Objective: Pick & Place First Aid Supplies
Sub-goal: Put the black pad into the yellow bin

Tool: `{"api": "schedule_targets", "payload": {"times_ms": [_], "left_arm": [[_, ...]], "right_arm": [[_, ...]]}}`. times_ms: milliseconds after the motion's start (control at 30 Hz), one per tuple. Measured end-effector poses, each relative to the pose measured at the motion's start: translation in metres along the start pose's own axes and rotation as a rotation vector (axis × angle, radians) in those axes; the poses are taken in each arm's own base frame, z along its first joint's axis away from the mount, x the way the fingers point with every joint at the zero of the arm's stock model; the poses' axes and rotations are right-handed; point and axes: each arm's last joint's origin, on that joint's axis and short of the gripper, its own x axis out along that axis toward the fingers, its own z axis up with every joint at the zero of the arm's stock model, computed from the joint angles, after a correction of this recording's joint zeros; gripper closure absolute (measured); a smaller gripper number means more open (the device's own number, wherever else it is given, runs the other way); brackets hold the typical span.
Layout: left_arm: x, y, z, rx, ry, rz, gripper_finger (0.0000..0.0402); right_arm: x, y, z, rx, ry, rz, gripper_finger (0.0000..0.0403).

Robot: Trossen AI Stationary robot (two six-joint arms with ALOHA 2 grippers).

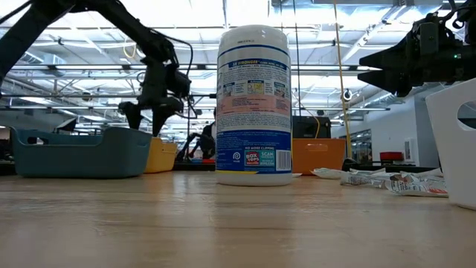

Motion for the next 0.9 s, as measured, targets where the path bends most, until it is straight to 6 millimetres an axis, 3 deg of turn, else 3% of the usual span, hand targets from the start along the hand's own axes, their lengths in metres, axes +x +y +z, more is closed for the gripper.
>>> {"api": "schedule_targets", "payload": {"times_ms": [167, 400, 700, 900], "left_arm": [[-0.014, -0.018, -0.024, 0.012, -0.027, 0.02, 0.002], [-0.016, -0.043, -0.077, 0.036, -0.073, 0.031, 0.0026], [0.016, -0.069, -0.163, 0.047, -0.064, 0.013, 0.0046], [0.042, -0.078, -0.22, 0.042, -0.028, 0.014, 0.0037]], "right_arm": [[0.0, 0.0, 0.0, 0.0, 0.0, 0.0, 0.0078], [0.0, 0.0, 0.0, 0.0, 0.0, 0.0, 0.008], [0.0, 0.0, 0.0, 0.0, 0.0, 0.0, 0.0078], [0.0, 0.0, 0.0, 0.0, 0.0, 0.0, 0.008]]}}
